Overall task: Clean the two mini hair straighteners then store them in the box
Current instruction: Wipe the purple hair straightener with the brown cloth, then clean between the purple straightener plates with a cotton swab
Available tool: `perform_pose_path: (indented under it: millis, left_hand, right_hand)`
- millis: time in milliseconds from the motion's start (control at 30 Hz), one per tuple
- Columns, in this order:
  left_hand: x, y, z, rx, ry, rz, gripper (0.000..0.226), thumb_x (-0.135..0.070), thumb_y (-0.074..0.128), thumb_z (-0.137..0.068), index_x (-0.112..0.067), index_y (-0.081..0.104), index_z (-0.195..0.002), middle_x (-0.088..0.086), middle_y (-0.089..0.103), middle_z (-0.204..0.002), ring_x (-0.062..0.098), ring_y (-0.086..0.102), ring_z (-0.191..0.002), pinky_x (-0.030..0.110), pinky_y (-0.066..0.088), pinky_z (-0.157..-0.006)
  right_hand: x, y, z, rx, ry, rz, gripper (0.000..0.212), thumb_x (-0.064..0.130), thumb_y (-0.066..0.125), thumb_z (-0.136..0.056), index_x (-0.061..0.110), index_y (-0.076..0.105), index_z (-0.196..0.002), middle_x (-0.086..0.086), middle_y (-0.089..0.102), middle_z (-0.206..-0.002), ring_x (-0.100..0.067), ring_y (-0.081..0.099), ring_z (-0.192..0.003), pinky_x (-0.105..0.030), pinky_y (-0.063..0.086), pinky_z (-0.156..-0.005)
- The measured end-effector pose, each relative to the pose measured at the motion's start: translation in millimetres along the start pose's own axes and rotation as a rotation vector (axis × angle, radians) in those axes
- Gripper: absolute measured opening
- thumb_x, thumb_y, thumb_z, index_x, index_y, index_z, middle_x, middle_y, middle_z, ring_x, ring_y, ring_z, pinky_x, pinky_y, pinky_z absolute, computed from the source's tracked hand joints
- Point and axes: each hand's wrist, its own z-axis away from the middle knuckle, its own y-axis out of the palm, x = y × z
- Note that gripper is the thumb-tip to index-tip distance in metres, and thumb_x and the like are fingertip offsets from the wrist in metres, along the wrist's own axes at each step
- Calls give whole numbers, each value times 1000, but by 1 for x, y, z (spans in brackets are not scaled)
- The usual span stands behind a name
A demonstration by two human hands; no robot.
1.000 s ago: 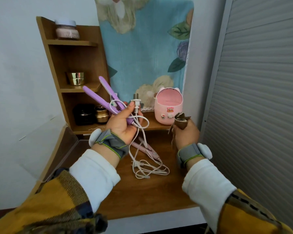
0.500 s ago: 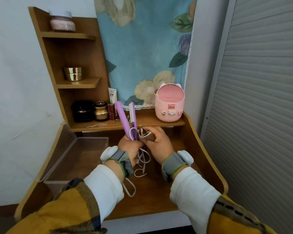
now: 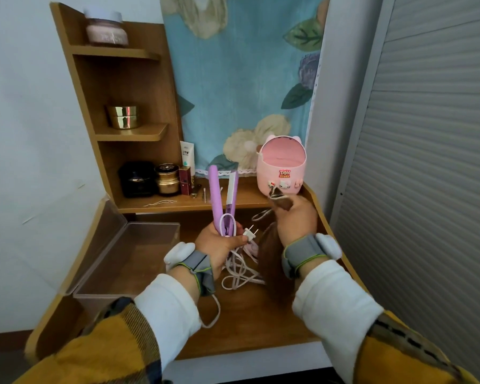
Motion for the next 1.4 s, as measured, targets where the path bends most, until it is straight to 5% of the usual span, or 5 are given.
perform_pose_path:
  millis: [200, 433, 767, 967, 1400]
  left_hand:
    - [-1, -11, -4, -13, -42, -187, 19, 6, 76, -68, -7, 65, -79, 12, 67, -79, 28, 63, -78, 45, 54, -88]
    - [-1, -19, -7, -15, 41, -223, 27, -8, 79, -69, -4, 65, -92, 16, 70, -83, 33, 67, -79, 50, 56, -81]
    - [-6, -29, -10, 52, 139, -1194, 54, -63, 62, -74, -20, 44, -100, -4, 53, -77, 10, 52, -65, 24, 37, -53]
    - [16, -17, 0, 99, 140, -1346, 74, -61, 58, -79, -15, 35, -132, 7, 54, -116, 18, 53, -92, 29, 46, -77]
    - [9, -20, -6, 200, 37, -1652, 79, -78, 13, -82, -27, 39, -136, 10, 44, -132, 30, 42, -121, 41, 35, -99]
  right_hand:
    - [-7, -12, -1, 471, 180, 768, 58, 43, 69, -76, 24, 50, -128, -7, 36, -142, -33, 31, -131, -46, 30, -108]
    - [15, 7, 29, 721, 111, -146, 32, 5, 66, -79, 15, 61, -109, -6, 61, -108, -21, 61, -94, -38, 54, -83]
    - [-15, 18, 22, 578, 299, 120, 31, 7, 70, -80, 18, 57, -54, -8, 62, -63, -24, 59, -52, -34, 57, -65]
    - [-23, 21, 20, 606, 152, 557, 21, 25, 57, -91, 12, 72, -100, -8, 69, -106, -25, 64, -101, -28, 49, -87]
    - [-7, 12, 2, 679, 133, 677, 22, 17, 57, -91, 13, 68, -109, -6, 67, -113, -21, 62, -104, -32, 50, -94]
